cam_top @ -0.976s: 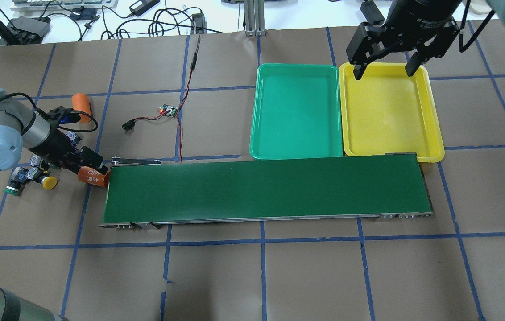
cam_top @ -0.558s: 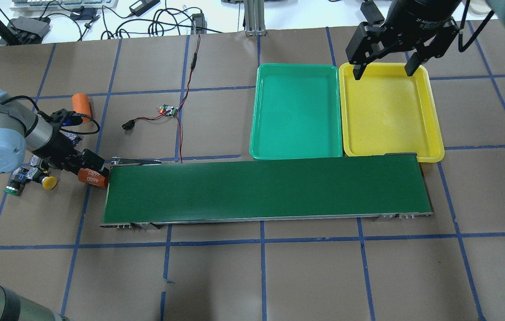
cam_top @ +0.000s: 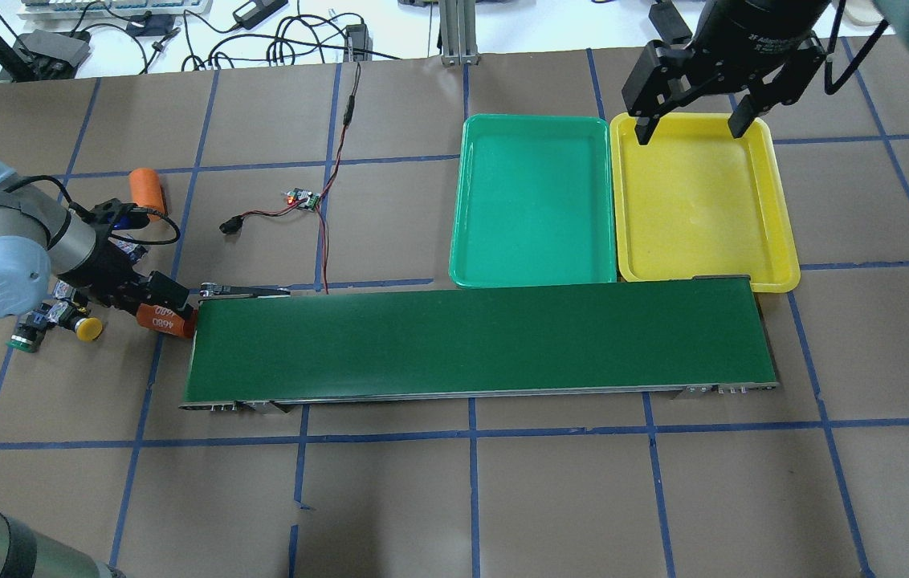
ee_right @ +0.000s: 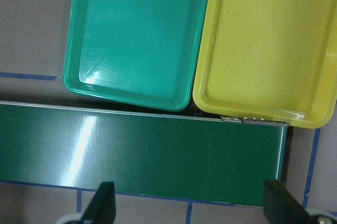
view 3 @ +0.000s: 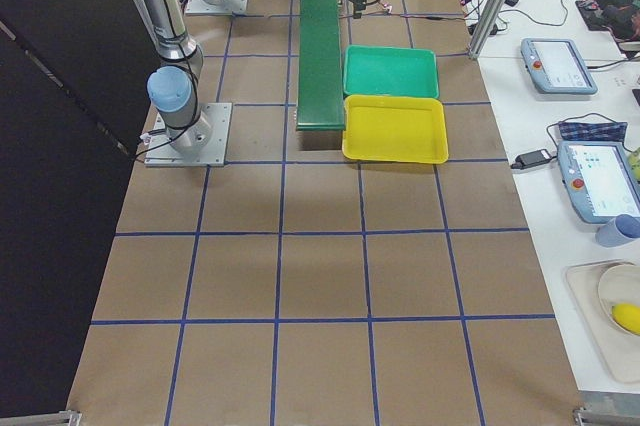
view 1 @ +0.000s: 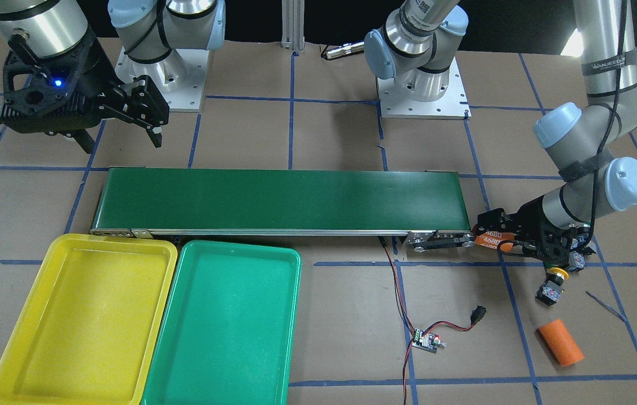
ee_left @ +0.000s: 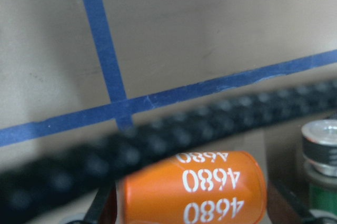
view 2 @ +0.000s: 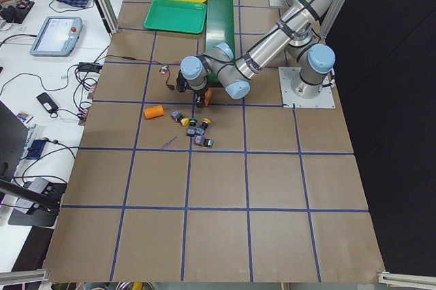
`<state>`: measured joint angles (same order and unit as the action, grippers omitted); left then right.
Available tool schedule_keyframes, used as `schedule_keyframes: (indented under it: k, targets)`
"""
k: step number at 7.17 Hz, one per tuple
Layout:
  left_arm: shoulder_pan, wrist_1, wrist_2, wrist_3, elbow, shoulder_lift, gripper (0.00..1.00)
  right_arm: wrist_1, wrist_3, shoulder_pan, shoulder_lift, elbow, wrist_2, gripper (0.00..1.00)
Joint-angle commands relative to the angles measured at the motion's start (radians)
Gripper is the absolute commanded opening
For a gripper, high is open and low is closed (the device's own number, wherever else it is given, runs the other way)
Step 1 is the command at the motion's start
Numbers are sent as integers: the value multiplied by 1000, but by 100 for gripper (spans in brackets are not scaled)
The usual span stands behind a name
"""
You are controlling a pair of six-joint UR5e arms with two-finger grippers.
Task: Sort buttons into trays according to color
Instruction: 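Lift the cylinder onto the conveyor belt and release with the left gripper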
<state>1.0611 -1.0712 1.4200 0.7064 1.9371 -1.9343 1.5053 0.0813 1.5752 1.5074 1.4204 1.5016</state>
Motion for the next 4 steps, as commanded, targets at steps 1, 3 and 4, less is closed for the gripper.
schedule_keyframes:
  k: [1,3,4]
  targets:
    - [-1,42,11,-1,-15,1,100,1,0,-4,-1,8,-1,100]
    - [-1,50,91,-8,-13,5,100,1,0,-3,2,8,-1,100]
    - [0,51,86,-11,-3,5,100,1,0,-1,2,8,-1,100]
